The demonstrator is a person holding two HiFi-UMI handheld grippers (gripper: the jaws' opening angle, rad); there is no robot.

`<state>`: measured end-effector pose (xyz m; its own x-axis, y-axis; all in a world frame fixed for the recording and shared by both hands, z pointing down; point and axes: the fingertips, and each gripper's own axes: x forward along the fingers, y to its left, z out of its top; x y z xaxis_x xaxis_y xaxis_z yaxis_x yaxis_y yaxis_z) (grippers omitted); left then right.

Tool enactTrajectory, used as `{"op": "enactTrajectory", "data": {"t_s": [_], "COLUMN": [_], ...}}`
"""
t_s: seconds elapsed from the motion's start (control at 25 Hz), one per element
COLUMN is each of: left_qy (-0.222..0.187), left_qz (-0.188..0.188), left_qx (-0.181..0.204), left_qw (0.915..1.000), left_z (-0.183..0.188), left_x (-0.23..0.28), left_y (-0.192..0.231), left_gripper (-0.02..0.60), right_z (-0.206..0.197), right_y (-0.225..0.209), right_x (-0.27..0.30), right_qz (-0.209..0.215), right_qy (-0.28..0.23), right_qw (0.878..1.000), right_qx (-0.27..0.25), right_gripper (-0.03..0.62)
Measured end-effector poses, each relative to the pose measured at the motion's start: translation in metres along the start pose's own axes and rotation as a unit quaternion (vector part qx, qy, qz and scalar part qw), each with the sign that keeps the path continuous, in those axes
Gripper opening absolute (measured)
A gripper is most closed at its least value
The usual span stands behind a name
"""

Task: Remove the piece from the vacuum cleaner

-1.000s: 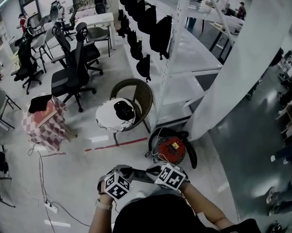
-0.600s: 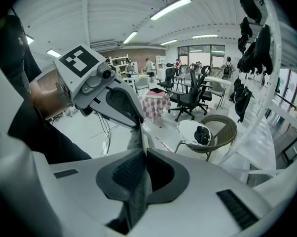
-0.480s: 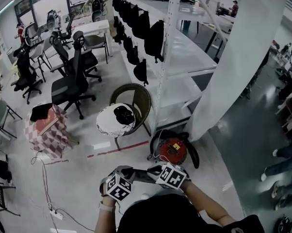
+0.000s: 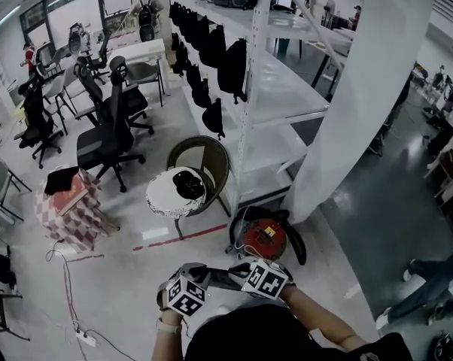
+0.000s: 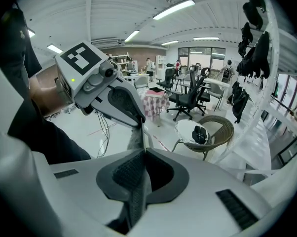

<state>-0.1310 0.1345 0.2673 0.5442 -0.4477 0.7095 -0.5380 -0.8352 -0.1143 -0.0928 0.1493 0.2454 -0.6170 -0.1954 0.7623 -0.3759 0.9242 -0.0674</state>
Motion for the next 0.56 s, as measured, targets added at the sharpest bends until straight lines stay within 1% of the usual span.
{"op": "enactTrajectory", "data": {"t_s": [0.32,0.56], "left_qy": [-0.002,0.001], "left_qz": [-0.002,-0.005], "left_qx": [-0.003,0.001], "left_qw": [1.0000,1.0000], "left_z": [-0.0004,-0.0014], "left_x": [0.0048,0.0106], "left_y": [-0.0060,-0.0111], "left_gripper": [0.055,0.055], "right_z": [-0.0046,-0.0102], "right_y": [0.0012,0.0022], "right_x": [-0.0017,-0.0021], "right_qz": [-0.011,-0.009], "right_qy": [-0.003,-0.003], "right_qw": [1.000,1.000], "right_qx": [-0.011,-0.005], "right_gripper": [0.040,0.040]}}
